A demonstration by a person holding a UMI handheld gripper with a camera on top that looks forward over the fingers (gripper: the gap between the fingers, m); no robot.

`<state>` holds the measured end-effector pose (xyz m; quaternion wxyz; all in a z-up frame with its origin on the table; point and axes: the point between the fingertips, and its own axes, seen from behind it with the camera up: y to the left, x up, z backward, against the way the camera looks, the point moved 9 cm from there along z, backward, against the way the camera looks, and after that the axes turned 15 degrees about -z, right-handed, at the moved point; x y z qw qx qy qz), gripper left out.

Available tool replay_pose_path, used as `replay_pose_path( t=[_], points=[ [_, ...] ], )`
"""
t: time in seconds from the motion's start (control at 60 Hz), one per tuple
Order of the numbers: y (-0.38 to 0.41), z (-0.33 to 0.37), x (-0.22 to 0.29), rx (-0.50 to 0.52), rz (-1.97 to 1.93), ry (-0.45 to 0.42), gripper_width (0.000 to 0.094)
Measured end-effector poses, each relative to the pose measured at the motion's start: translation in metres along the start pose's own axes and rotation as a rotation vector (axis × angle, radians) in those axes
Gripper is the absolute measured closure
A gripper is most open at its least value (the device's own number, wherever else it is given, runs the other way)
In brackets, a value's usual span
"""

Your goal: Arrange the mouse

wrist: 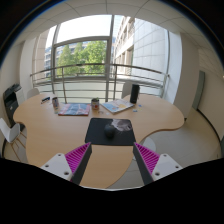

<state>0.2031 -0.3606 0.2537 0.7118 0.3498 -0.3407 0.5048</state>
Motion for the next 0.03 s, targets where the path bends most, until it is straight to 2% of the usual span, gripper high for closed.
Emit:
replay_pose_path(
  t=[0.033],
  points=[
    [-0.0002, 0.0013, 0.0004, 0.001, 0.002, 0.001, 0.0092]
  ],
)
